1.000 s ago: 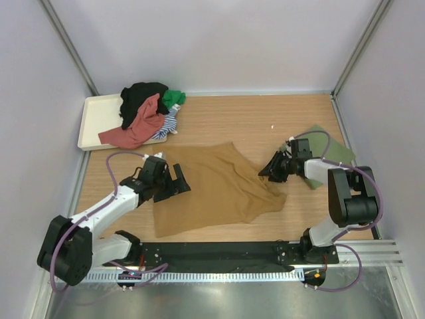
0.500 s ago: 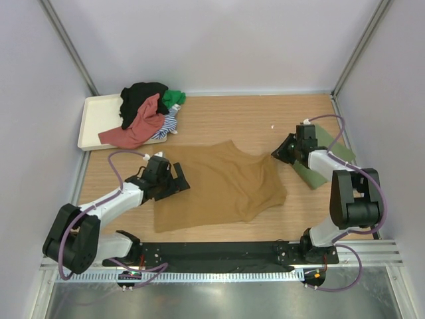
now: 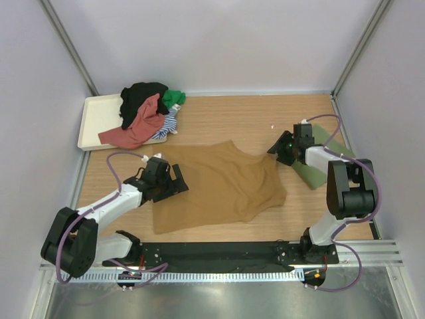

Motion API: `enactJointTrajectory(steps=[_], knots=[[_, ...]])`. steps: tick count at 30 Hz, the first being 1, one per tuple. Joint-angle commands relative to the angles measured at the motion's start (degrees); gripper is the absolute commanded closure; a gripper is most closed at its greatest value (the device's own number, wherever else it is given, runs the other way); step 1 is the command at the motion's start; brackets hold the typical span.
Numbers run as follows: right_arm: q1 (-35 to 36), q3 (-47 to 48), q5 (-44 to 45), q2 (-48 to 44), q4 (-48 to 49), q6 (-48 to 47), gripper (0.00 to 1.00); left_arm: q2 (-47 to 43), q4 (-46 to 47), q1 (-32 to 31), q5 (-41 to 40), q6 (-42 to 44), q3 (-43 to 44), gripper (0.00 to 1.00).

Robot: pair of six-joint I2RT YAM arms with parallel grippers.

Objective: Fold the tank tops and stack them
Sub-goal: Flatten the tank top out

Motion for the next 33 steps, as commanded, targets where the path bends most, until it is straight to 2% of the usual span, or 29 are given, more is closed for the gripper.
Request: enactJointTrajectory(steps=[1, 3, 7, 11, 12, 13, 15, 18, 20, 24, 29, 31, 32, 33], knots=[[-0.04, -0.7, 2.11, -2.91, 2.27, -1.12, 0.41, -4.08, -5.47, -0.06, -3.04, -0.21, -0.72, 0.02], [-0.04, -1.41, -0.07, -2.65, 3.32, -1.03, 0.39, -7.68, -6.44, -0.06, -4.44, -0.82, -1.51, 0.02], [-0.04, -2.2, -5.17, -1.24, 7.26, 0.46, 0.52, -13.05, -6.97, -0.06, -5.59, -2.41, -2.74, 0.01], [-0.13, -3.87, -8.26, -0.45, 9.38, 1.78, 0.52, -14.91, -9.42, -0.15, -6.82, -2.32, -2.39, 0.01], [-0.04, -4.05, -8.17, -0.54, 9.47, 1.78, 0.54, -15.08, -9.69, -0.06, -6.91, -2.23, -2.13, 0.01], [-0.04, -3.96, -7.74, -0.54, 9.82, 1.69, 0.68, -15.26, -9.95, -0.06, -6.91, -2.15, -2.04, 0.01], [-0.04, -2.82, -6.16, -0.01, 8.34, 0.99, 0.84, -15.43, -10.13, -0.15, -6.82, -2.14, -1.95, 0.01], [-0.04, -0.1, -3.53, 0.6, 6.93, 0.55, 0.96, -15.96, -10.22, -0.06, -6.82, -2.23, -1.95, 0.01], [-0.04, 1.66, -0.27, 0.78, 7.1, 0.72, 0.98, -16.14, -10.13, -0.15, -7.35, -1.97, -2.13, 0.02], [-0.04, 4.74, 7.02, 0.17, 4.03, 0.29, 0.99, -14.91, -9.78, -0.06, -8.93, -1.97, -2.57, 0.01], [-0.04, 6.4, 12.13, 1.04, 6.73, 0.64, 0.98, -13.59, -9.87, -0.06, -8.93, -1.44, -2.66, 0.02], [-0.04, 9.39, 11.78, 3.92, 5.88, 0.55, 0.91, -13.59, -10.04, -0.06, -8.93, -1.35, -2.74, 0.02], [-0.13, 10.53, 11.17, 5.16, 4.13, 0.46, 0.79, -13.68, -10.22, -0.06, -8.93, -1.35, -2.57, 0.02], [-0.04, 12.02, 10.99, 5.96, 3.68, 0.63, 0.73, -13.76, -10.65, -0.06, -8.93, -1.27, -2.48, 0.02]])
